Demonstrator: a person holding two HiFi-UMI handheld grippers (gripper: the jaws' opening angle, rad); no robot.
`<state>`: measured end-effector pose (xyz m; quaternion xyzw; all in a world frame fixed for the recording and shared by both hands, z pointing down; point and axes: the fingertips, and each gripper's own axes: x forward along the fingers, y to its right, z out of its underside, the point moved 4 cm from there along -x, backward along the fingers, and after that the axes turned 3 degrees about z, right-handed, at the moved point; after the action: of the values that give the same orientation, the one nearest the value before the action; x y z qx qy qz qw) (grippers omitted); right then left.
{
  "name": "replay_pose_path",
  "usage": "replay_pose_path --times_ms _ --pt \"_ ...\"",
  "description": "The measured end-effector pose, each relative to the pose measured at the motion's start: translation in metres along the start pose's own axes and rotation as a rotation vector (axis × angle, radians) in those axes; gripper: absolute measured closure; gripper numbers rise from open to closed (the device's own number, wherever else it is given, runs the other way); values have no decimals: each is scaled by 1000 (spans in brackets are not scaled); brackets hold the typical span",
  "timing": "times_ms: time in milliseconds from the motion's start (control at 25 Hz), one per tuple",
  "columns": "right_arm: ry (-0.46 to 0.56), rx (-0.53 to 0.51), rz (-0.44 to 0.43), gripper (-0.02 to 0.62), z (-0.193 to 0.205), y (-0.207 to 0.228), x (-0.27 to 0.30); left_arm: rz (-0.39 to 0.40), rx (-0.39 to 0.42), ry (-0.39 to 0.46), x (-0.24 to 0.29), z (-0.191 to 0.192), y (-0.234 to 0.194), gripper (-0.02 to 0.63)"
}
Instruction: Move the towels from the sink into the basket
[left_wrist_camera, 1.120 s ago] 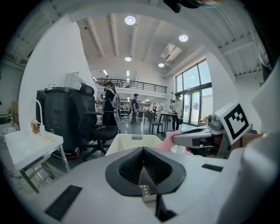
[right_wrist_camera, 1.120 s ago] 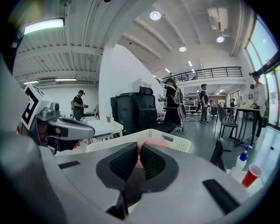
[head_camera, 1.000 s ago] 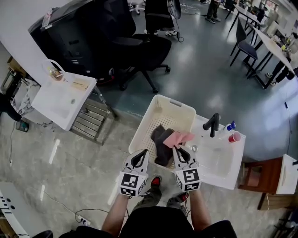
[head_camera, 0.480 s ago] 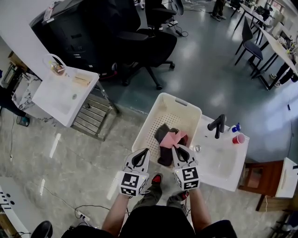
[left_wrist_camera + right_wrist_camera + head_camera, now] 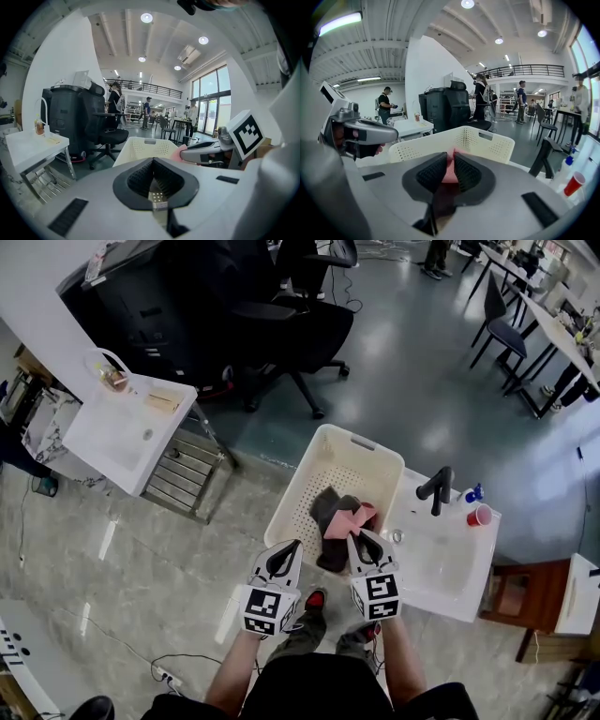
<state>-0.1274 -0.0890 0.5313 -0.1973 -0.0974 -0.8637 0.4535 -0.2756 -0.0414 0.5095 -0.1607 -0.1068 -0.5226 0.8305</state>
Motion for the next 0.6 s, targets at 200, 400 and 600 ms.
replay_pose_path --times_ms 200,400,600 --pt "33 19 5 392 -6 1 -2 3 5 6 0 -4 -1 598" --pt "53 23 25 362 -10 4 -8 15 12 10 0 -7 4 598" --pt "79 30 34 362 -15 8 -19 32 25 22 0 -12 12 598"
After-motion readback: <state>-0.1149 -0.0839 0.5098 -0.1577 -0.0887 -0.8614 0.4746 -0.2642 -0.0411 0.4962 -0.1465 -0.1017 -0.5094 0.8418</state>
